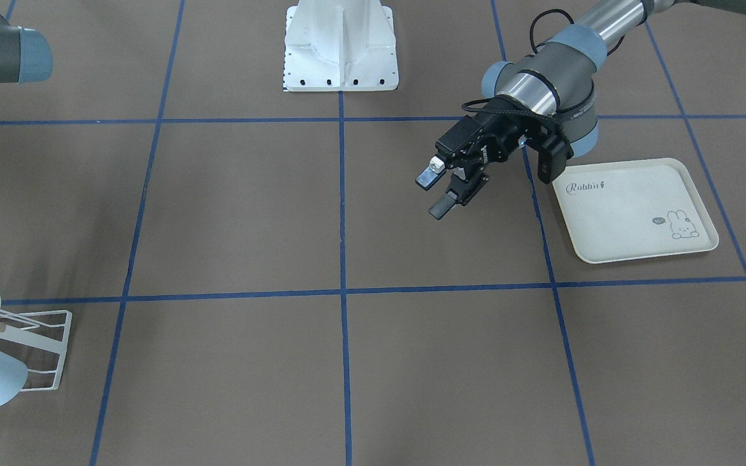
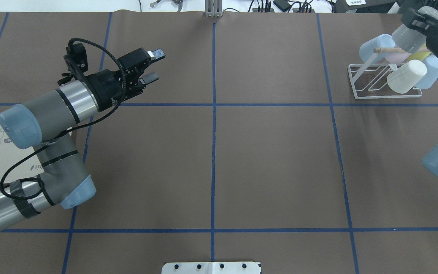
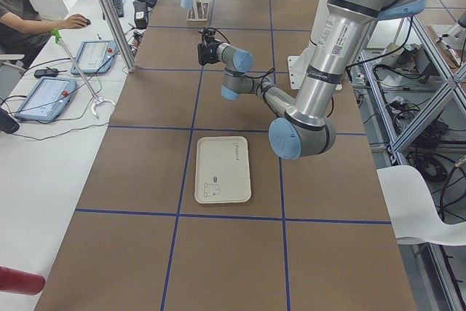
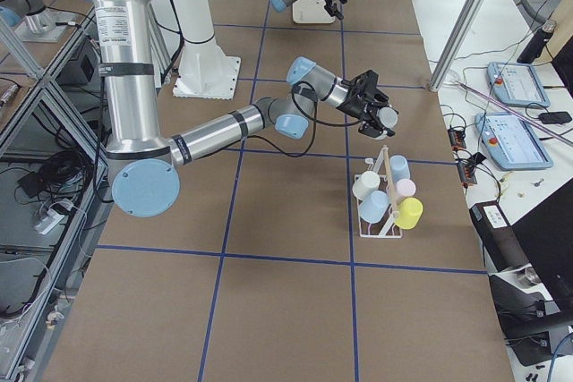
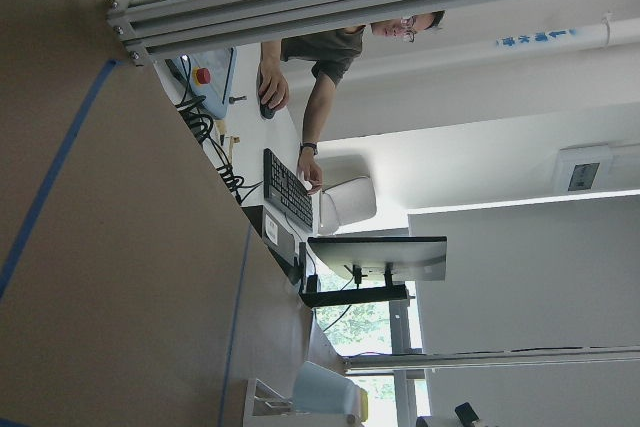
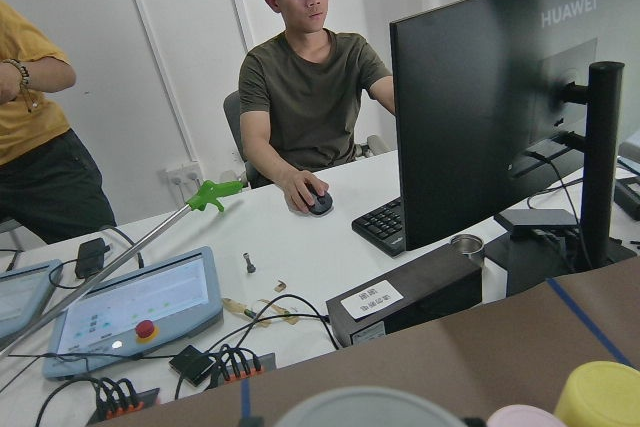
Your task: Transfer IKEA cup to right arm and place on rack
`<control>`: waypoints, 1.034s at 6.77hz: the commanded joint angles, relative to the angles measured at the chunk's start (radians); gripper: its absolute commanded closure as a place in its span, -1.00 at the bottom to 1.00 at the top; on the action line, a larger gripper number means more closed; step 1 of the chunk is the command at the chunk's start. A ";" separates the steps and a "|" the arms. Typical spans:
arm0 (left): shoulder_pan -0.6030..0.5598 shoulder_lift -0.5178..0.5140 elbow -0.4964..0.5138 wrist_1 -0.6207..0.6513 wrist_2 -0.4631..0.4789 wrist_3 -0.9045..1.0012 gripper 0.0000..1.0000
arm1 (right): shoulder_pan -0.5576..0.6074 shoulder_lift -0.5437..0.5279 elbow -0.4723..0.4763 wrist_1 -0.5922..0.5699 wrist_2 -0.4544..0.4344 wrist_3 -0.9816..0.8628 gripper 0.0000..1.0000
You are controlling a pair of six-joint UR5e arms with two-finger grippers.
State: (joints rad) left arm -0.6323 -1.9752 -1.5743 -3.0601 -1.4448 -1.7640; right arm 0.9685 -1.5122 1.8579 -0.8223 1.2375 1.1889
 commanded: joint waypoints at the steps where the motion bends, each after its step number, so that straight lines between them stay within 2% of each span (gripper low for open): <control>1: -0.007 0.049 -0.032 0.026 0.000 0.081 -0.98 | -0.034 -0.020 -0.014 -0.052 -0.032 -0.035 1.00; 3: -0.007 0.052 -0.032 0.026 0.000 0.083 -0.98 | -0.088 -0.008 -0.055 -0.061 -0.082 -0.037 1.00; 7: -0.004 0.052 -0.024 0.026 -0.002 0.083 -0.98 | -0.096 0.016 -0.111 -0.060 -0.105 -0.084 1.00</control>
State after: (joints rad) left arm -0.6371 -1.9237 -1.5989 -3.0342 -1.4465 -1.6813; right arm 0.8759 -1.5064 1.7648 -0.8832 1.1352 1.1088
